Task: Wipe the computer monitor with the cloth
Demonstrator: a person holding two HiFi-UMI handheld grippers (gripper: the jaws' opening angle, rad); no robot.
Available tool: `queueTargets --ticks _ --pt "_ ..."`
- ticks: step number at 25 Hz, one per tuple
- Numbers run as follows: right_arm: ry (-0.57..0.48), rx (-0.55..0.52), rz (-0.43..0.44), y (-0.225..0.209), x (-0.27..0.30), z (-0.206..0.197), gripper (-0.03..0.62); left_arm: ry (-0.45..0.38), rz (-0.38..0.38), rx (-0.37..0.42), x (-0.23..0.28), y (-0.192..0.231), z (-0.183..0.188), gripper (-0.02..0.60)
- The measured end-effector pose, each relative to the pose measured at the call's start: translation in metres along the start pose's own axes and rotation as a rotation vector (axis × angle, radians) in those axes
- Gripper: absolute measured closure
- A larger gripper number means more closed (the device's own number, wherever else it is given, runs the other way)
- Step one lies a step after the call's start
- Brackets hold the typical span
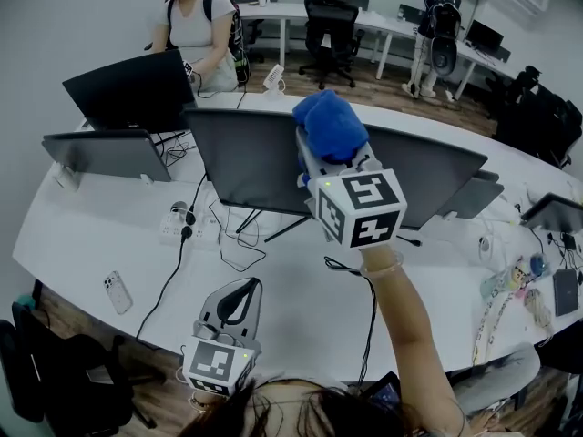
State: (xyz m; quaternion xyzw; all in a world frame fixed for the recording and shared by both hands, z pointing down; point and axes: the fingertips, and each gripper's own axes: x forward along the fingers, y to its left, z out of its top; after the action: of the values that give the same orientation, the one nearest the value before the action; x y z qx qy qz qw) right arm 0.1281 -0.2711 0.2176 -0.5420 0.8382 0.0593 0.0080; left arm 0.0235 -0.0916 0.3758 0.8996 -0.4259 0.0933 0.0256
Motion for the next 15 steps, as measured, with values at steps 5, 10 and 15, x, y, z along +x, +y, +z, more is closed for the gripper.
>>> queueTargets --ticks 5,10,15 --pt "0.0 -0.001 0.011 -0.006 -0.003 -0.002 0.494 -0.006 0.022 0.006 0.003 -0.008 -0.001 0.572" --pt "-0.009 -0.006 0.032 -0.009 -0.005 0.001 0.494 -0.009 0.055 -0.007 0.004 -0.019 -0.002 0.572" --pt "-0.021 0.004 0.043 -0.01 -0.007 0.002 0.494 -0.009 0.088 -0.017 0.0 -0.025 -0.005 0.572"
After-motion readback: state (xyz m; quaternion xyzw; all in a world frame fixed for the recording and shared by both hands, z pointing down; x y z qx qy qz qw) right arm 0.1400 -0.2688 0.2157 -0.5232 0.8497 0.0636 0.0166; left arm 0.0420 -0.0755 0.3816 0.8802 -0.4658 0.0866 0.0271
